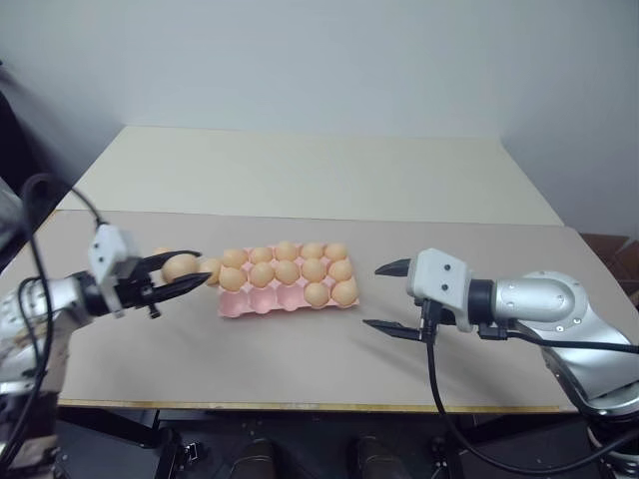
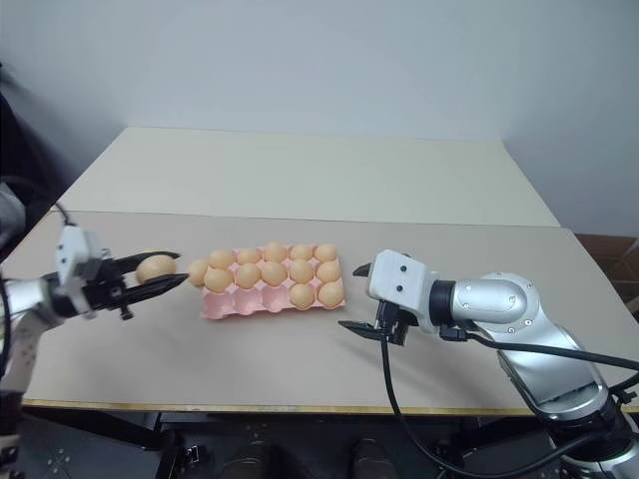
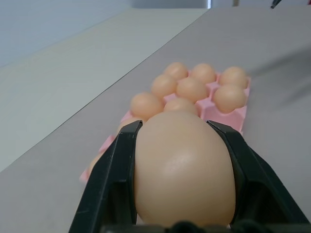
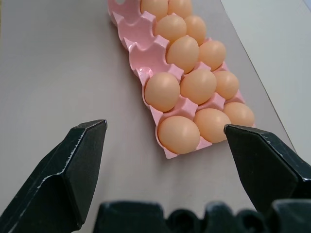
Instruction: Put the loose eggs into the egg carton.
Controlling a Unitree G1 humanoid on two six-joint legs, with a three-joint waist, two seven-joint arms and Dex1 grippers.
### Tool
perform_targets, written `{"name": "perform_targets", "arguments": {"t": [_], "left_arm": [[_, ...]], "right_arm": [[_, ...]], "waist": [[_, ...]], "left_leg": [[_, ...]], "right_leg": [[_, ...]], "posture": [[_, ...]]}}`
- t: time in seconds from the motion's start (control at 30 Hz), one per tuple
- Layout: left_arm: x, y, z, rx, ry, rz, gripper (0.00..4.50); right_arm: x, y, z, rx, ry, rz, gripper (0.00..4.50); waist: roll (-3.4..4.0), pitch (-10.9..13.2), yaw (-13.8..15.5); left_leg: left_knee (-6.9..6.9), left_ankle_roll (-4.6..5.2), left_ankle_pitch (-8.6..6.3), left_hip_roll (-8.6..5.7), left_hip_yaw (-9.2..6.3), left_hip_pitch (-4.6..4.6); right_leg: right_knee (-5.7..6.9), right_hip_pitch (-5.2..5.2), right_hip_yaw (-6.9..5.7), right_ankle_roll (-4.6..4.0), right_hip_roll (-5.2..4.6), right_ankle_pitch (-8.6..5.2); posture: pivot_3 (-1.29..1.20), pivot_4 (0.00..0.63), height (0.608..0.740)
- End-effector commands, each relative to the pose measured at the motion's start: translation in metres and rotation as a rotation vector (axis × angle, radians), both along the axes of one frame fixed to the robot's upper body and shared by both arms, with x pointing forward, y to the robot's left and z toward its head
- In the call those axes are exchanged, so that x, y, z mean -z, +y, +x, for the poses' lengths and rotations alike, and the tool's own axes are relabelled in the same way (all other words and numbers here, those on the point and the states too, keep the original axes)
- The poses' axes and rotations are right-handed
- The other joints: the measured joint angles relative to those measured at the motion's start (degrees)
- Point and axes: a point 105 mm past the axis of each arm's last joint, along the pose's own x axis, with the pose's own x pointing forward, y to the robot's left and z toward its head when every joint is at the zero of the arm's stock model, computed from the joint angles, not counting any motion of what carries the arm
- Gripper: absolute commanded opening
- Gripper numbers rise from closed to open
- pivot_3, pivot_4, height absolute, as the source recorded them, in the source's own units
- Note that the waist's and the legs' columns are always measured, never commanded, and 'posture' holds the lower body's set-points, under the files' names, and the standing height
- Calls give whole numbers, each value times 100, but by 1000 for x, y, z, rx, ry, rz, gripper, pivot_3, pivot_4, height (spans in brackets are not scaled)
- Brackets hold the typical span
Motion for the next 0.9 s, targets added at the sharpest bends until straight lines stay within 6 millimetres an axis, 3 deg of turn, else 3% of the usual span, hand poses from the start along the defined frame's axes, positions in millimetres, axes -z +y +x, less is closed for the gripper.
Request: {"name": "perform_targets", "arguments": {"t": [0.03, 0.17, 0.67, 0.9], "left_arm": [[3, -27, 6, 115, 0, -6, 1796], [13, -52, 16, 196, 9, 16, 1796], [27, -88, 29, 354, 47, 11, 1796], [27, -91, 34, 350, 25, 1, 4115]], "right_arm": [[-11, -1, -5, 22, -55, 20, 4500], [-11, -4, -8, 70, -67, 33, 4500], [-8, -11, -20, 159, -69, 27, 4500], [-9, -13, -19, 166, -69, 23, 4500]], "waist": [[-2, -1, 4], [-3, -2, -7], [-5, -2, -10], [-5, -3, -17]], "left_leg": [[1, 0, 0, -1, -2, -2], [5, 1, 0, -6, -4, -7], [10, 3, 1, -8, -22, -6], [11, 3, 1, -9, -25, -7]], "right_leg": [[-1, 1, 1, 2, 2, 1], [-2, 1, 10, 28, 4, 21], [1, 7, 9, 31, 8, 13], [1, 7, 9, 39, 9, 18]], "posture": [[0, 150, 740], [0, 150, 740], [0, 150, 740], [0, 150, 740]]}}
